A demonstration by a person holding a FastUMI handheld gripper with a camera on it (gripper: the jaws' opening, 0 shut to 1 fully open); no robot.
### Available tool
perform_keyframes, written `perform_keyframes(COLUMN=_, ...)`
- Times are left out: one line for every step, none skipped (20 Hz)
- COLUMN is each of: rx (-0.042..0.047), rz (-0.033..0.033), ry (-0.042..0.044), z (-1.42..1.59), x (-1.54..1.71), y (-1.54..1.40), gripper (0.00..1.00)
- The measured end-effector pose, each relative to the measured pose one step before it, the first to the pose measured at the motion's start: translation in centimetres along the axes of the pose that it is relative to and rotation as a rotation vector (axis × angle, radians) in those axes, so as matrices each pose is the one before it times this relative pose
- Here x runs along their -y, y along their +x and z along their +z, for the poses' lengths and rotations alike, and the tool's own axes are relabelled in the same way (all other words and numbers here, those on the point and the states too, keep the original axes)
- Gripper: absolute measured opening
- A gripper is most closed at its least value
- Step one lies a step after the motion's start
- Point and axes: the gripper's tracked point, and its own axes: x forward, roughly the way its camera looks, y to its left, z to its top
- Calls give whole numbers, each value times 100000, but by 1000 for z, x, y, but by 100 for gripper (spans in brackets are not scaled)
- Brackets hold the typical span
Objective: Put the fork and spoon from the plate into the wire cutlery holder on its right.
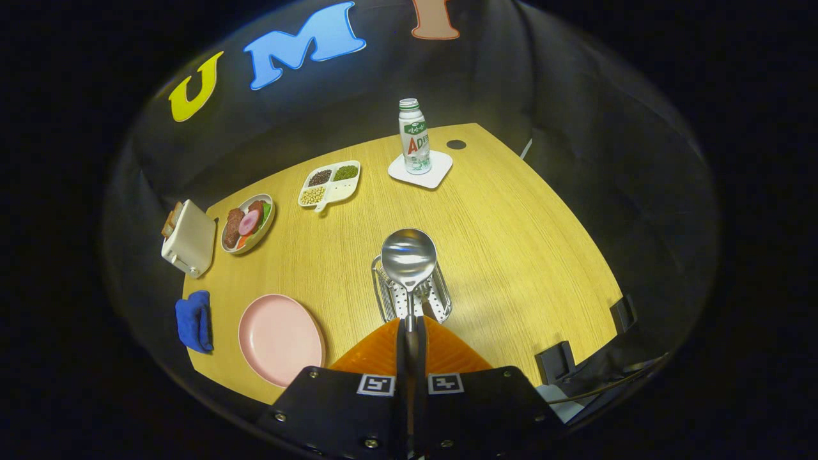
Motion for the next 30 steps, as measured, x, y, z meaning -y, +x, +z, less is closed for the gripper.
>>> perform_keyframes(rx=-1080, rz=4, ry=26, z=-97, x=219, y=-232, gripper=5)
perform_keyframes(rx=-849, rz=547, ry=289, z=2, x=-38, y=-76, gripper=5)
perform_keyframes(rx=-1727, rz=593, ry=112, z=-85, x=53, y=-101, gripper=5)
perform_keyframes(rx=-2337, rz=798, ry=-302, z=-311, x=-101, y=-118, gripper=5)
perform_keyframes(rx=-2306, rz=1335, ry=-252, z=-189, x=-266, y=-212, gripper=5)
perform_keyframes(rx=-2328, rz=1442, ry=-324, z=-181, x=-436, y=-167, gripper=5)
perform_keyframes(rx=-2631, rz=732, ry=-728, z=-397, x=-238, y=-172, gripper=5)
perform_keyframes(rx=-2219, rz=209, ry=-1035, z=-245, x=-94, y=184, gripper=5)
perform_keyframes(rx=-2336, rz=-406, ry=-1082, z=-239, x=79, y=228, gripper=5)
perform_keyframes(rx=-2285, rz=-548, ry=-529, z=-273, x=28, y=258, gripper=5)
perform_keyframes(rx=-2005, rz=-393, ry=76, z=-96, x=37, y=469, gripper=5)
perform_keyframes(rx=-2839, rz=-52, ry=612, z=-253, x=-15, y=360, gripper=5)
perform_keyframes(rx=-3613, rz=548, ry=1151, z=-247, x=-92, y=362, gripper=5)
perform_keyframes(rx=-2832, rz=849, ry=1672, z=-72, x=-250, y=415, gripper=5)
perform_keyframes(rx=-2230, rz=630, ry=1670, z=-9, x=-142, y=196, gripper=5)
perform_keyframes(rx=-1386, rz=-74, ry=1128, z=272, x=47, y=183, gripper=5)
perform_keyframes(rx=-545, rz=-279, ry=1003, z=296, x=58, y=53, gripper=5)
perform_keyframes(rx=-710, rz=-456, ry=998, z=288, x=36, y=144, gripper=5)
perform_keyframes(rx=-447, rz=-471, ry=1039, z=240, x=86, y=14, gripper=5)
perform_keyframes(rx=109, rz=-745, ry=918, z=307, x=78, y=107, gripper=5)
perform_keyframes(rx=431, rz=68, ry=520, z=276, x=-28, y=-136, gripper=9)
perform_keyframes(rx=914, rz=-213, ry=525, z=178, x=16, y=-250, gripper=9)
perform_keyframes(rx=1301, rz=-111, ry=463, z=331, x=12, y=-252, gripper=17)
perform_keyframes(rx=1058, rz=225, ry=543, z=223, x=-122, y=-227, gripper=22)
perform_keyframes(rx=668, rz=693, ry=587, z=17, x=-115, y=-268, gripper=27)
perform_keyframes(rx=618, rz=1286, ry=553, z=37, x=-211, y=-196, gripper=33)
perform_keyframes(rx=881, rz=96, ry=488, z=9, x=73, y=-367, gripper=51)
perform_keyframes(rx=981, rz=244, ry=404, z=17, x=82, y=-383, gripper=54)
perform_keyframes(rx=938, rz=512, ry=700, z=-16, x=48, y=-316, gripper=54)
perform_keyframes(rx=938, rz=795, ry=782, z=-28, x=-8, y=-349, gripper=54)
